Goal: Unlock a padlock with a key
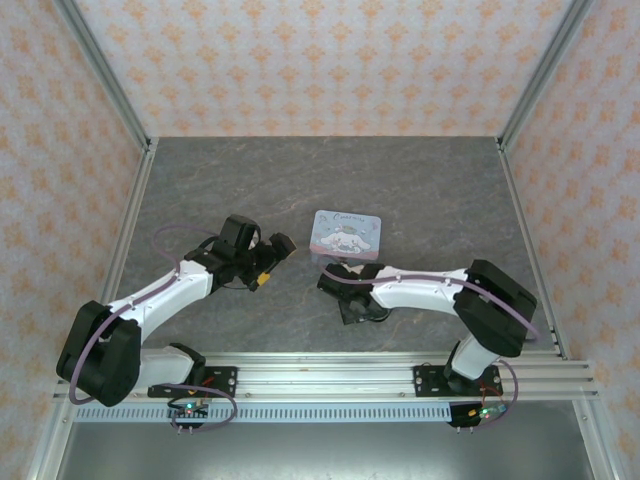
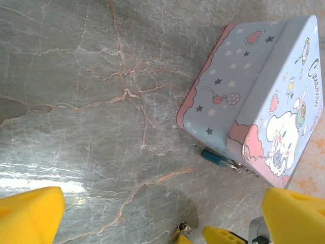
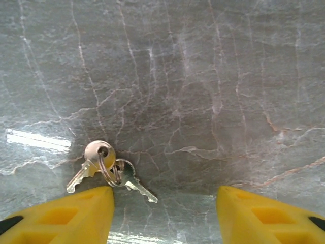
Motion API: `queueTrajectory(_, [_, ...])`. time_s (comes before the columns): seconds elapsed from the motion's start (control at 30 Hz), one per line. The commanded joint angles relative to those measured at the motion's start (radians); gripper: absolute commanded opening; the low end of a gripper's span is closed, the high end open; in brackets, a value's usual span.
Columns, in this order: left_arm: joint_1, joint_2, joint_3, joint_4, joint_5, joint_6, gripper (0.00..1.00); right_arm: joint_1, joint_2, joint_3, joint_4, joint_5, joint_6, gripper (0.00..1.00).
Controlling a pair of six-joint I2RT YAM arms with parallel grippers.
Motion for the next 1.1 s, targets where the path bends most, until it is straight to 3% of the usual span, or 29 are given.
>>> queueTrajectory(0.0, [-0.006, 0.002, 0.025, -0.019, -0.033, 0.010, 1.00, -0.004, 0.032, 0.037, -0.003, 0.022, -0.019, 0.55])
queueTrajectory(0.37, [-0.006, -0.003, 0.025, -0.025, -0.036, 0.011, 1.00, -0.024, 0.074, 0.093, 0.005, 0.031, -0.030, 0.52])
queueTrajectory(1.07, [-0.006, 0.008, 0.025, -0.018, -0.036, 0.011, 1.00, -0.074, 0.078, 0.049, 0.131, -0.096, -0.004, 0.48])
